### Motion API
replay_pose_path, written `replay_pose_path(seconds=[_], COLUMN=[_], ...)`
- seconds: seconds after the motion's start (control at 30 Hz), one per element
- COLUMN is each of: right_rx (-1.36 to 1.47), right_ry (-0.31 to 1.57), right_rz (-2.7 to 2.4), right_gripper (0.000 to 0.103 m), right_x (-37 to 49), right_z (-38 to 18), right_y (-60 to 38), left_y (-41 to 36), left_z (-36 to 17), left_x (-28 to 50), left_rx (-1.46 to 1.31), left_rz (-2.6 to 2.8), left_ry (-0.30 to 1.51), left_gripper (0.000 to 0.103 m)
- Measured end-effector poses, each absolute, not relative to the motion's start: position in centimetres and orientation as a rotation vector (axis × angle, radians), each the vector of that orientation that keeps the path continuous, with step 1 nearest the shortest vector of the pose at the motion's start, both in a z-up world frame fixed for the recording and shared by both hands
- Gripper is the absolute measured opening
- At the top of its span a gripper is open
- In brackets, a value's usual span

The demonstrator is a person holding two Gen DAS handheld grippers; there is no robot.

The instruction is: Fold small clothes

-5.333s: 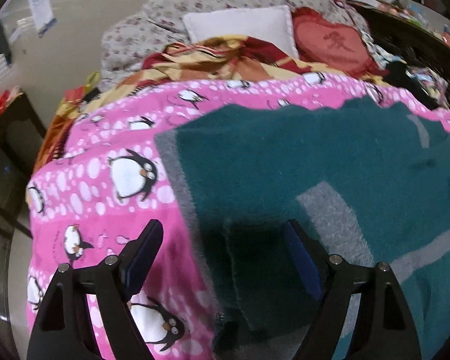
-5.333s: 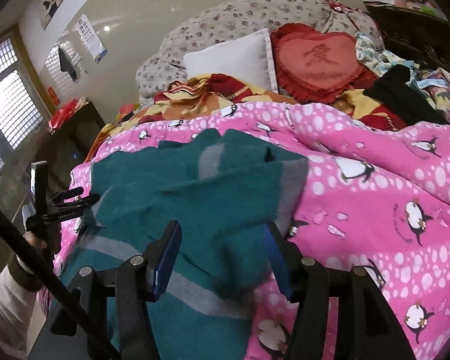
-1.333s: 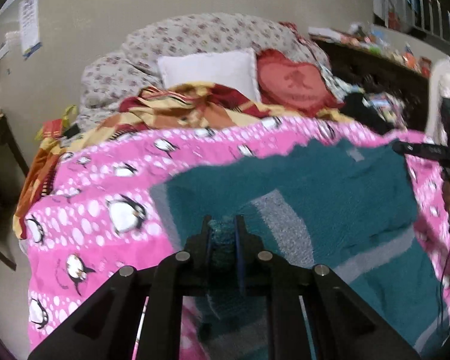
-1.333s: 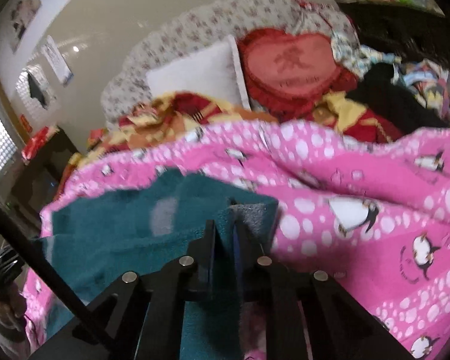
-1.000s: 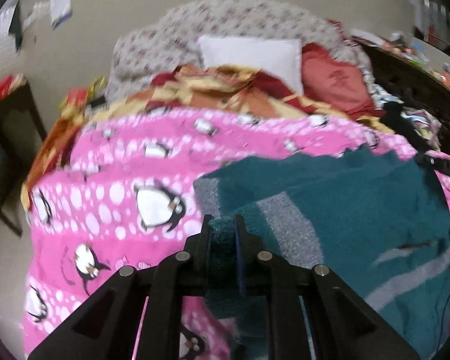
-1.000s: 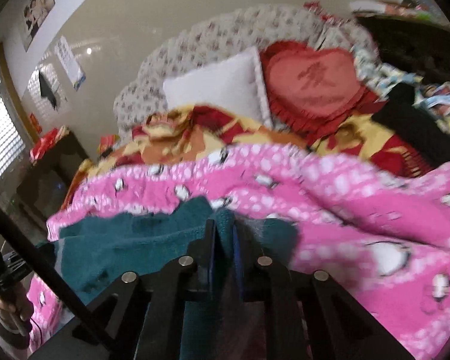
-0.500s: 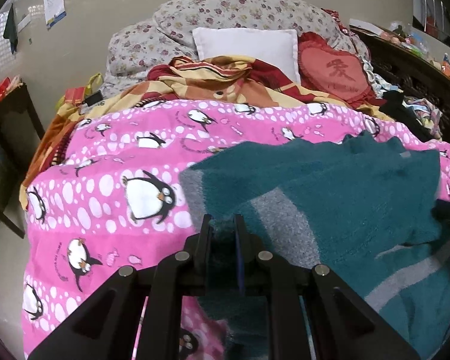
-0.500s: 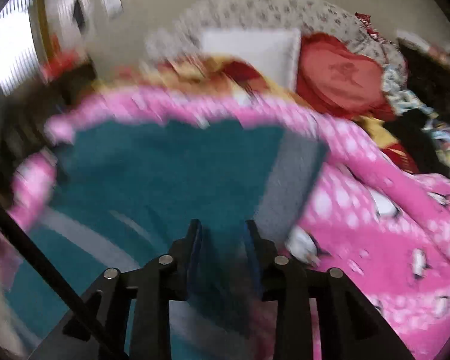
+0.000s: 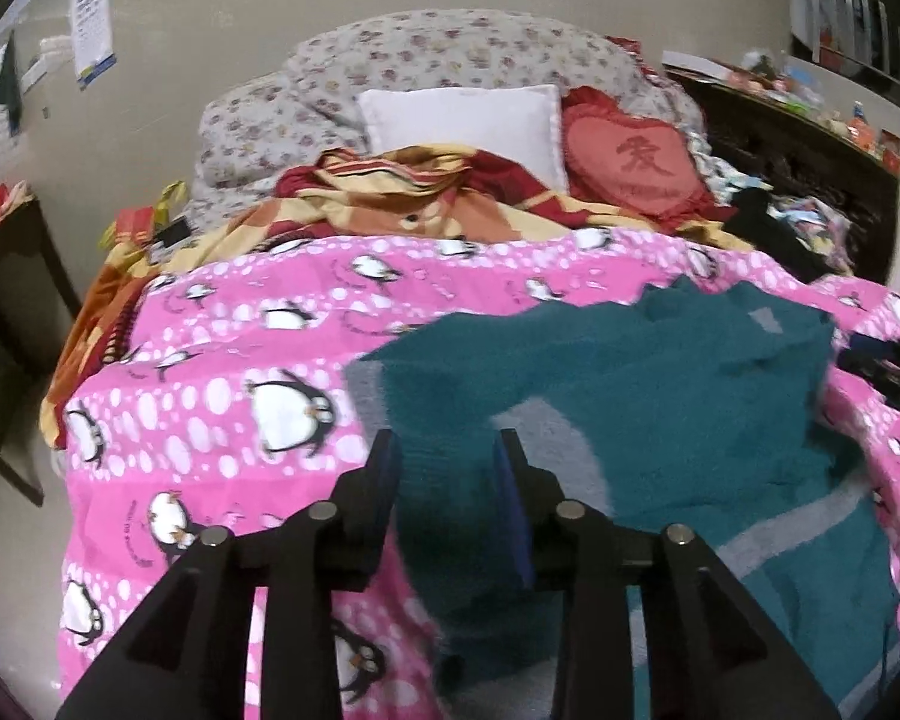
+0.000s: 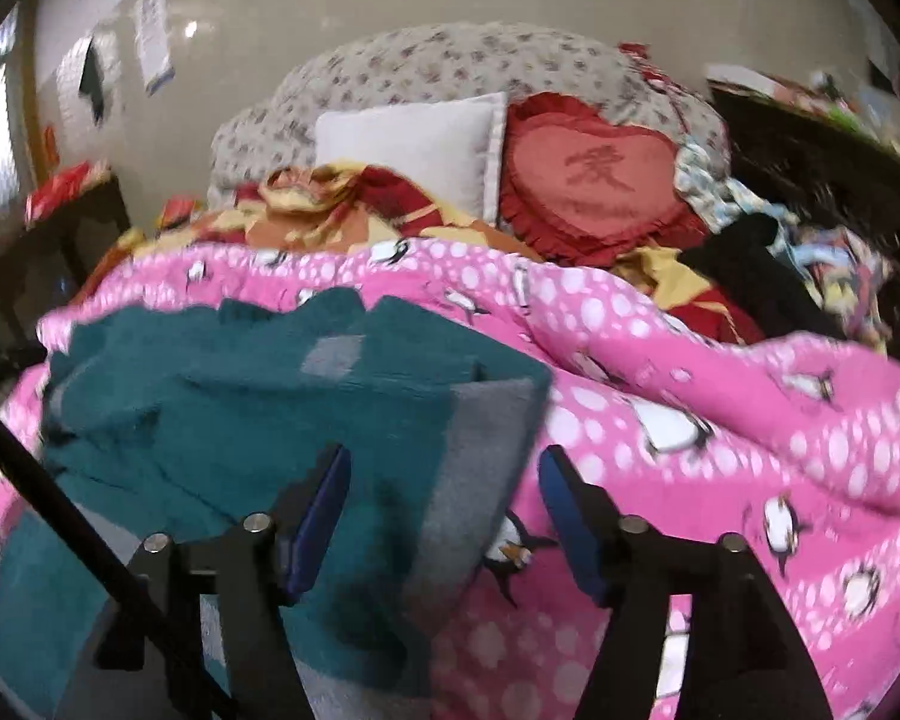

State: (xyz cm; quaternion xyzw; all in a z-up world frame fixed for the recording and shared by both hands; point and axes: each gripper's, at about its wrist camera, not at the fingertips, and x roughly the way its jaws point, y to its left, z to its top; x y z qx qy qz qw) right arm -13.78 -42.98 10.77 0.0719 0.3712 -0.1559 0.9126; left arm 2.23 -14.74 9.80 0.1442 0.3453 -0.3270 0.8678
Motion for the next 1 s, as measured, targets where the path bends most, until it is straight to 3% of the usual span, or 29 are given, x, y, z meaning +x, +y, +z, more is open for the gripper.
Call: replay_pose_path(seconds=[0.03,0.13,0.2,0.4,0.6,0.73,0.87,1.0], right_rx=[0.129,0.096,0.084,0.185,0.194,0.076,0.136,0.088], right_ry=[0.768,0.792,0.811,0.778,0.732,0.770,0.753,0.890], right_rz=[-0.311,-0.314,-0.356,-0.415,-0.081,0.054,0.094,0.059], right_gripper=[0.042,0.039,0.038,0.038,0.042,0.041,0.041,0.042], right_x=[-13.0,-10.2,-8.2,-7.1,-10.5,-9.7,-6.6,-4.4], right_z=[10.8,9.9,9.0,9.6,11.6,10.4,9.5,5.1], right_y=[-42.7,-42.2,-43.0,-44.9,-37.7,-31.9,-30.3,-28.7], left_y=[-15.0,-16.6,-17.8,-17.8,-16.8,-16.6,-16.2,-15.8], left_z=[9.7,8.7,7.2,5.4,5.5,5.2,5.0,4.4], left_x=[1.9,0.9,1.2,3.4,3.7,4.0,4.0,4.4], left_rx=[0.307,0.362,0.428,0.426,0.421,0.402,0.387,0.374], left_rz=[-0.702,-0.727,-0.675,-0.567,-0.558,-0.555,-0.554,-0.555], left_ry=[0.722,0.711,0.717,0.755,0.752,0.768,0.780,0.802], left_gripper=[0.034,0.044,0.044,0.044,0.044,0.044,0.047,0.051])
